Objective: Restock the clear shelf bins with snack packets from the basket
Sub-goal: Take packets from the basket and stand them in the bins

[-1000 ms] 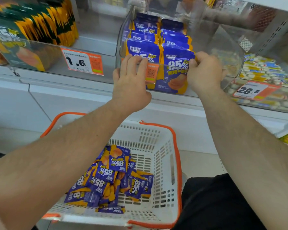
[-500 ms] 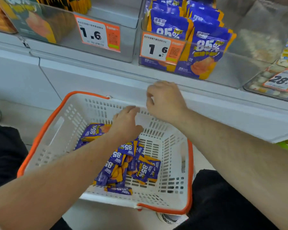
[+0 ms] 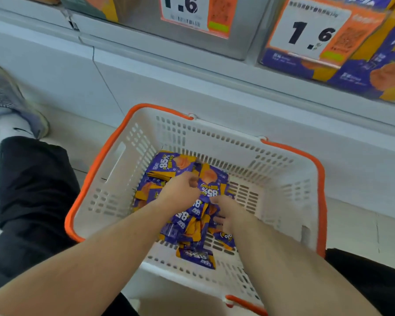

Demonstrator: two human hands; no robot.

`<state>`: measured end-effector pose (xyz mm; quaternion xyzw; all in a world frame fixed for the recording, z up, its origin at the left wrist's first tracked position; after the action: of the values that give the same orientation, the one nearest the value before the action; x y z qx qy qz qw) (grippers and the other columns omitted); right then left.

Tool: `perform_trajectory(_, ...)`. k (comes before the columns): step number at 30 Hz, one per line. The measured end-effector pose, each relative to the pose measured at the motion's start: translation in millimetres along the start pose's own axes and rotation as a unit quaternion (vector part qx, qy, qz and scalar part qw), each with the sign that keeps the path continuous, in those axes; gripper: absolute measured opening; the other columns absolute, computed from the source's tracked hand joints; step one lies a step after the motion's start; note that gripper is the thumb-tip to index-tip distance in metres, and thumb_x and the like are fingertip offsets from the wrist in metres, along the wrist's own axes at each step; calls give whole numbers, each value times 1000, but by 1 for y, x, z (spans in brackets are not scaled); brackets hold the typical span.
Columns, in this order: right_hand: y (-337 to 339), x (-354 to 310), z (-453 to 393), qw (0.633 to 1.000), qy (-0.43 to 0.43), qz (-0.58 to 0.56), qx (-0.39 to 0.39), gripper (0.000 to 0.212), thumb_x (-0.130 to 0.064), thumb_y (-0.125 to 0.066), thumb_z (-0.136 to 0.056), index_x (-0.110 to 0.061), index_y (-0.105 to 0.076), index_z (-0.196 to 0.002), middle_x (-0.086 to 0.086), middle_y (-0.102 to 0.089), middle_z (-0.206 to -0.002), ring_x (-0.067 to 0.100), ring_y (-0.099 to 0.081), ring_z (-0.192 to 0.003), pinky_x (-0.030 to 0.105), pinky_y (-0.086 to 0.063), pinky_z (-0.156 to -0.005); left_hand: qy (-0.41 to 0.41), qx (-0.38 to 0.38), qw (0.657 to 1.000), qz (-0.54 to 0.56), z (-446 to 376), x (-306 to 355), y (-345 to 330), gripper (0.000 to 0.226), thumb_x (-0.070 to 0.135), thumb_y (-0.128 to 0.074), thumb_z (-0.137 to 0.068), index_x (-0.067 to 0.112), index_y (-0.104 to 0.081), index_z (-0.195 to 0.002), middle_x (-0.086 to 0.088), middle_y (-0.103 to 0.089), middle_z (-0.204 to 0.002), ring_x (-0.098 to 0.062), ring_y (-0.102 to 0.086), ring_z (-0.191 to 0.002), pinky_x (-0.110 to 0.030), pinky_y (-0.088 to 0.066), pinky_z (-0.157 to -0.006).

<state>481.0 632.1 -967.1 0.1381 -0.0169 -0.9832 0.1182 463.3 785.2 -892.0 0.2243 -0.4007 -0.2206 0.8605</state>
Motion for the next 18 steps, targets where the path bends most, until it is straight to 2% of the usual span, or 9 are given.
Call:
perform_trajectory(2, -5, 2, -10, 998, -5, -70, -1, 54, -30, -64, -90, -16, -47, -139, 6, -47, -129, 26, -49, -111, 45, -38, -102, 11, -1, 1000, 12, -4, -4, -1, 41, 23, -52, -96, 26, -48, -136, 7, -59, -129, -11, -58, -100, -31, -54, -82)
perform_trajectory(4, -6, -2, -15, 992, 3, -124, 20, 48, -28, -65, -87, -14, -55, -133, 1, -47, -126, 27, -46, -124, 44, -39, -105, 19, -1, 1000, 17, -5, -8, -2, 39, 21, -52, -96, 26, -49, -135, 8, -60, -127, -11, -57, -103, -31, -53, -83)
perform_trajectory(6, -2, -3, -20, 984, 0, -166, 65, 49, -24, -72, -80, -8, -58, -125, 5, -55, -120, 25, -52, -117, 43, -46, -98, 22, -6, 1000, 15, -5, -9, -2, 39, 19, -51, -96, 26, -49, -134, 7, -60, -126, -11, -58, -101, -30, -53, -81)
perform_trajectory(8, 10, -5, -17, 976, 4, -180, 122, 40, -15, -74, -82, -3, -58, -116, 12, -58, -111, 24, -57, -106, 40, -49, -89, 18, -13, 1000, 3, -4, -9, -1, 38, 18, -50, -96, 25, -50, -133, 5, -59, -127, -11, -60, -99, -34, -56, -82)
perform_trajectory(10, 21, -14, -10, 984, 35, -113, 133, 13, -10, -66, -88, -7, -60, -98, 10, -61, -102, 23, -58, -92, 34, -50, -79, 11, -20, 1000, -13, -3, -6, -1, 37, 18, -51, -96, 23, -50, -133, 3, -59, -130, -14, -60, -103, -37, -55, -87)
perform_trajectory(11, 28, -20, -6, 986, 61, -54, 142, 8, -9, -61, -91, -12, -56, -85, 7, -58, -90, 22, -55, -85, 31, -47, -74, 5, -23, 1000, -21, -2, -4, -1, 37, 17, -51, -96, 23, -50, -133, 3, -59, -130, -15, -59, -106, -37, -54, -89)
perform_trajectory(13, 41, -36, 7, 962, 128, 99, 221, 20, -5, -54, -91, -14, -51, -74, 4, -52, -76, 21, -52, -76, 26, -41, -64, -14, -27, 999, -42, 1, 3, -1, 37, 17, -52, -95, 23, -52, -132, 3, -59, -130, -16, -58, -111, -37, -52, -93)
perform_trajectory(15, 48, -56, 30, 925, 215, 194, 248, 15, 1, -52, -85, -13, -57, -84, 4, -56, -81, 17, -52, -67, 23, -37, -54, -42, -27, 996, -71, 6, 10, -1, 40, 17, -53, -94, 22, -51, -133, 2, -58, -133, -18, -56, -117, -40, -49, -98)
perform_trajectory(18, 56, -80, 70, 877, 289, 333, 192, 41, 8, -54, -83, -20, -50, -112, 1, -55, -97, 14, -52, -72, 24, -39, -52, -72, -19, 991, -110, 11, 26, -3, 50, 15, -55, -91, 22, -47, -140, 0, -52, -140, -22, -54, -120, -40, -50, -96)
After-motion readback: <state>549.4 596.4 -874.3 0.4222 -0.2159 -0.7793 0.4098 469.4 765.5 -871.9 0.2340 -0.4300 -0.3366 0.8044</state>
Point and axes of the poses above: each hand's wrist, its own z-axis away from the middle knuckle, its own y-axis out of the back of the hand, x = y × z, the point moved 3 cm from there along -z, towards the middle knuckle
